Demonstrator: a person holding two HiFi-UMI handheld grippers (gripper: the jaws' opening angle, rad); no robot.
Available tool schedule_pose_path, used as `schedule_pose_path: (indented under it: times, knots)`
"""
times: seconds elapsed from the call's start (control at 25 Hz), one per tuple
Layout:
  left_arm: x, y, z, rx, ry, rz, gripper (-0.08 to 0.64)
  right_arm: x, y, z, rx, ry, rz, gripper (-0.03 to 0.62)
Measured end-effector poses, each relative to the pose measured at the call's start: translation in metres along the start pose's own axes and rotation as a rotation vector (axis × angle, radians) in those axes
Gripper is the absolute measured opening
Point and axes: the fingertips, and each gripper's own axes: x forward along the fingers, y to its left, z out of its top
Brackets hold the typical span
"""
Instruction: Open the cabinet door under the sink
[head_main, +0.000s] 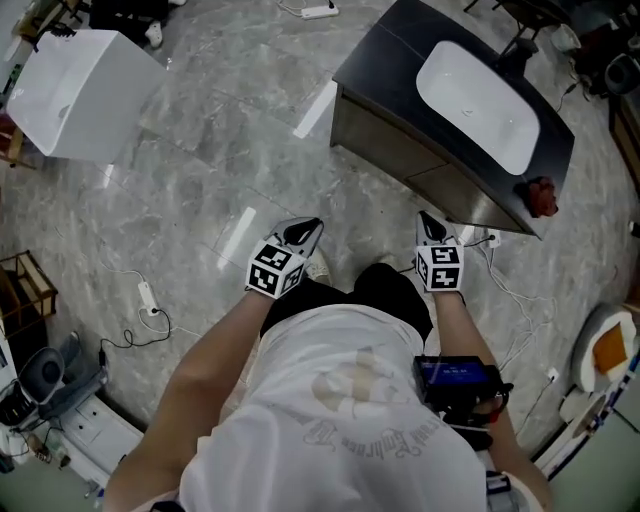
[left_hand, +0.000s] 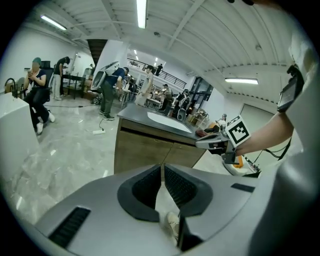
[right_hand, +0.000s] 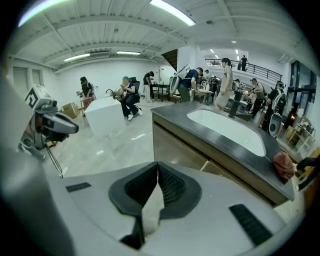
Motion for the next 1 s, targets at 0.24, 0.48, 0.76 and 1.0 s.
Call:
schedule_pose_path:
  times: [0.24, 0.48, 0.76, 1.0]
  knots:
    - [0.012, 0.004, -0.023, -0.061, 0.023, -0.022, 0.032, 0.022, -0.01, -0.016, -0.094, 0.078, -0.057, 0.015]
    - [0.027, 0.004, -0.043, -0.118, 0.047, -0.008, 0.032, 0.049, -0.033, -0.016, -0.161, 0.105, -0.101, 0.015]
    - [0.058, 0.007, -0.033, -0.158, 0.022, -0.003, 0.031, 0.083, -0.065, -0.016, -0.235, 0.128, -0.13, 0.015]
    - [0.09, 0.012, -0.038, -0.145, 0.03, -0.025, 0.032, 0.105, -0.089, -0.018, -0.346, 0.156, -0.217, 0.015]
